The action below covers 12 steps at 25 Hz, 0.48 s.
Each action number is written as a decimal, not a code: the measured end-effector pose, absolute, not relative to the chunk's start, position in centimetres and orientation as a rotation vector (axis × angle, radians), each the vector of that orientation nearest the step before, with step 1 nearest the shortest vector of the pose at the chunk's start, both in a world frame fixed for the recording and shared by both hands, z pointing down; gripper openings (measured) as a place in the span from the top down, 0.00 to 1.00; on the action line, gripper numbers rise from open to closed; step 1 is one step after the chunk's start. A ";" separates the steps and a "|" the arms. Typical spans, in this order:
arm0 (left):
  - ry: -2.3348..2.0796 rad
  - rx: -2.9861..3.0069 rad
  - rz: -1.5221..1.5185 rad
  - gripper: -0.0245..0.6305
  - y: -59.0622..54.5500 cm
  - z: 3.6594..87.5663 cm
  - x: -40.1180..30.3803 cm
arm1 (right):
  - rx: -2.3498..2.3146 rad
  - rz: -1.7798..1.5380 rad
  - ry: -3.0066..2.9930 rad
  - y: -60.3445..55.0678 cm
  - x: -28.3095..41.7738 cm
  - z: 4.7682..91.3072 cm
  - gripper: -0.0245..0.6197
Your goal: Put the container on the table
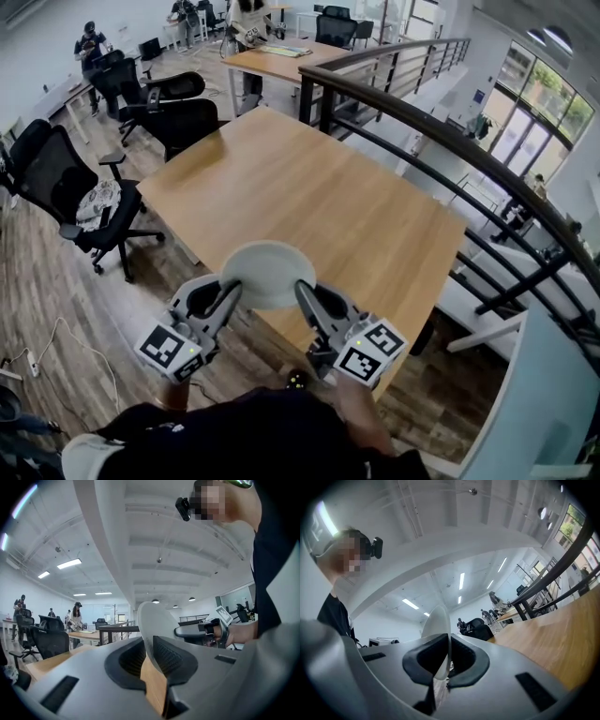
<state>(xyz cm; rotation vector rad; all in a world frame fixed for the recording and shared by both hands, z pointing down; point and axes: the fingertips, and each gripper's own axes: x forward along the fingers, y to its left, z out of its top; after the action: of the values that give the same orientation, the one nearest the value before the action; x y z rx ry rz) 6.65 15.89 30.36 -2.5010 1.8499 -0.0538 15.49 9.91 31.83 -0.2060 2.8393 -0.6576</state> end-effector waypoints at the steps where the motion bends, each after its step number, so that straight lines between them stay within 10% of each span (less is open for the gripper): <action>1: 1.854 -2.496 -0.057 0.87 15.6 30.2 6.6 | -0.197 -0.660 2.838 9.6 15.4 31.7 0.93; 12: 1.946 -2.425 -0.115 0.87 13.3 30.4 6.6 | -0.080 -0.686 2.837 6.5 14.9 31.9 0.93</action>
<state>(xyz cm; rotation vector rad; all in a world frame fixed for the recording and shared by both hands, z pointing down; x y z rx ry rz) 6.63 13.29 30.41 -2.4246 1.9463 -0.1147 14.90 6.54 31.89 -0.0797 2.8373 -0.6856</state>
